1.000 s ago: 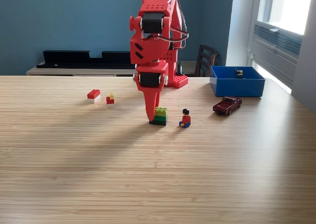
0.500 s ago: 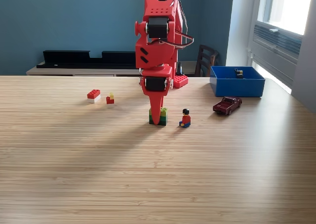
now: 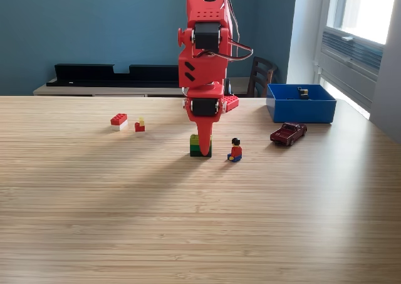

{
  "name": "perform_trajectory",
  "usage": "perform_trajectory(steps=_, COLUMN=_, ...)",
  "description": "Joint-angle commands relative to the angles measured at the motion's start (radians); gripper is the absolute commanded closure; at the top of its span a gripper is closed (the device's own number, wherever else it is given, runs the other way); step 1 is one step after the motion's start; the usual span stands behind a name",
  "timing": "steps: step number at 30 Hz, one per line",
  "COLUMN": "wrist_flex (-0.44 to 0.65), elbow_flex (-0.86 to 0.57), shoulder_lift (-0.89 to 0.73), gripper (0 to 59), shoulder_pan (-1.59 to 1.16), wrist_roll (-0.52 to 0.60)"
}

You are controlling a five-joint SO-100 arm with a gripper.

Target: Grasp a lego block and put it in the bin.

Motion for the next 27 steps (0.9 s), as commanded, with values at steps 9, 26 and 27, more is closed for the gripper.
perform_trajectory(steps=9, wrist_flex=0.603, elbow_flex=-0.946, shoulder_lift=0.020, gripper=58.6, shoulder_pan=0.028, wrist_roll=-0.069)
perform_trajectory(steps=26, wrist_flex=0.635, elbow_flex=-0.640, shoulder_lift=0.020, gripper=58.6, shoulder_pan=-0.974, wrist_roll=-0.100)
perform_trajectory(steps=27, wrist_flex=0.635, elbow_flex=-0.627, shoulder_lift=0.020, gripper=58.6, shoulder_pan=-1.037, wrist_roll=-0.106)
